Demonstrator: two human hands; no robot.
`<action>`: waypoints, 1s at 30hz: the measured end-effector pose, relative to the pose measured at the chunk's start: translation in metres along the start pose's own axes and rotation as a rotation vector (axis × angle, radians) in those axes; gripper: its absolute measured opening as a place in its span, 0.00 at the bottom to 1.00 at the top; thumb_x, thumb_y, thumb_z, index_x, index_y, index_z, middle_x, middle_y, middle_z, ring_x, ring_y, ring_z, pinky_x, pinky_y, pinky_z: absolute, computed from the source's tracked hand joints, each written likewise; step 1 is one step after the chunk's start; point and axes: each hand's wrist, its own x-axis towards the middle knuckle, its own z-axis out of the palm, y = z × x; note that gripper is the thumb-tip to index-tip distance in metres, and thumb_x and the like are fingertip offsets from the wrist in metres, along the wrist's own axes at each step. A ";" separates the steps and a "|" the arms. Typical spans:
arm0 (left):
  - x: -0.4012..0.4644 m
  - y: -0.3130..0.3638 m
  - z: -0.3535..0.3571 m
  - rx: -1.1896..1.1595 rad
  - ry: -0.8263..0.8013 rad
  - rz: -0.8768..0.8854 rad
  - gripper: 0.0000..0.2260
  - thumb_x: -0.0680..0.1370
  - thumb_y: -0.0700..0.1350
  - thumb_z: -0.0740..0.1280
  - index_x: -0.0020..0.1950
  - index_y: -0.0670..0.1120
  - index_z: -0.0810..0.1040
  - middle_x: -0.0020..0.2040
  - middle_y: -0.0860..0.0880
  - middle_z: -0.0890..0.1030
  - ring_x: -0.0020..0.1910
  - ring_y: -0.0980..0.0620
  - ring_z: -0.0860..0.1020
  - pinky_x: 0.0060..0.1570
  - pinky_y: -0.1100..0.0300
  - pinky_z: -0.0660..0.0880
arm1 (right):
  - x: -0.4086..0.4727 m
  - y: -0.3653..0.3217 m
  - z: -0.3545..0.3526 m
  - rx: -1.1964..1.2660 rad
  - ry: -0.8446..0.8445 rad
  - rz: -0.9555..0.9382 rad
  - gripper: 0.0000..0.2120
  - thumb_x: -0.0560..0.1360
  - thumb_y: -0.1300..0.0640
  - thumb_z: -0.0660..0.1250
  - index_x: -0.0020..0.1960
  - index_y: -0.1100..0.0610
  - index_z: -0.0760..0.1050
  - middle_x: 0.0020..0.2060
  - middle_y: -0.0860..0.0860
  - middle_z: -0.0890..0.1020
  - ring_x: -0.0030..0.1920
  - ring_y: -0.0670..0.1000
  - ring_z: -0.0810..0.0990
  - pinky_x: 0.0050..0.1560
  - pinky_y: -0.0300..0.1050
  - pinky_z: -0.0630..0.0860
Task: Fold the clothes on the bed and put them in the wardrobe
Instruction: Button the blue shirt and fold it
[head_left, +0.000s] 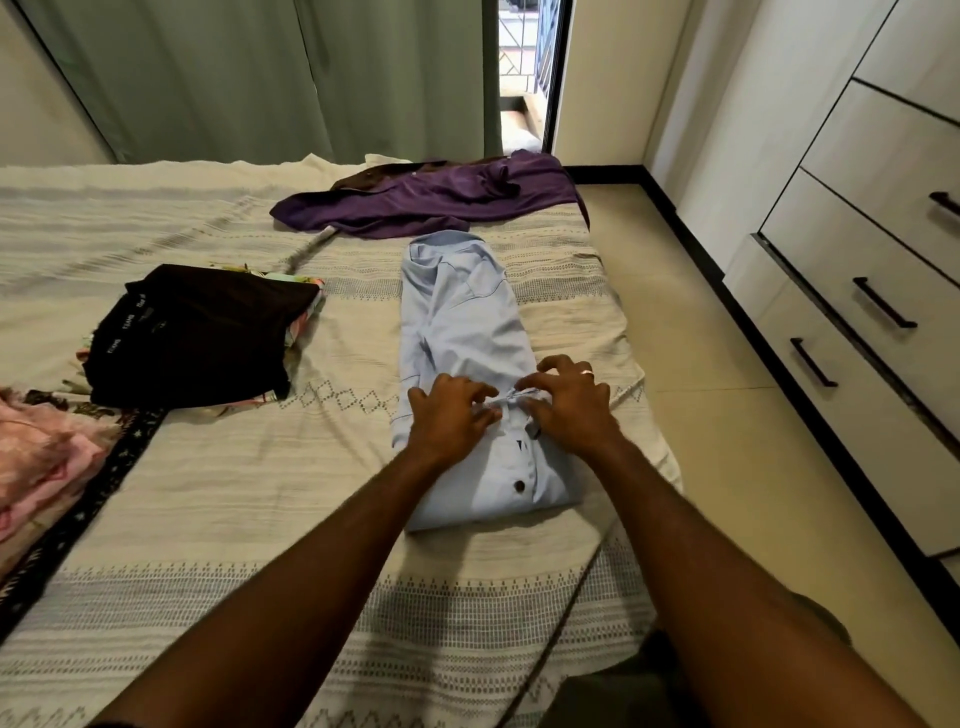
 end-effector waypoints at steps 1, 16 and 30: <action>0.004 0.003 0.003 0.016 -0.007 -0.023 0.13 0.76 0.55 0.72 0.60 0.56 0.83 0.56 0.54 0.83 0.62 0.50 0.73 0.58 0.48 0.62 | 0.005 -0.002 -0.002 -0.068 -0.049 -0.013 0.10 0.76 0.46 0.69 0.57 0.41 0.81 0.67 0.46 0.71 0.68 0.55 0.66 0.62 0.57 0.63; 0.012 -0.014 0.012 -0.124 0.226 0.095 0.03 0.77 0.51 0.73 0.47 0.53 0.84 0.49 0.58 0.78 0.54 0.56 0.70 0.45 0.54 0.51 | 0.040 -0.014 -0.009 -0.135 -0.278 -0.096 0.02 0.77 0.51 0.68 0.49 0.43 0.76 0.68 0.43 0.70 0.69 0.53 0.63 0.61 0.57 0.59; 0.012 -0.013 0.003 -0.252 0.094 0.137 0.03 0.81 0.47 0.68 0.52 0.50 0.81 0.45 0.57 0.79 0.51 0.52 0.76 0.48 0.52 0.56 | 0.047 -0.012 -0.006 -0.329 -0.401 -0.153 0.09 0.71 0.47 0.76 0.51 0.46 0.82 0.70 0.43 0.67 0.69 0.53 0.63 0.60 0.60 0.62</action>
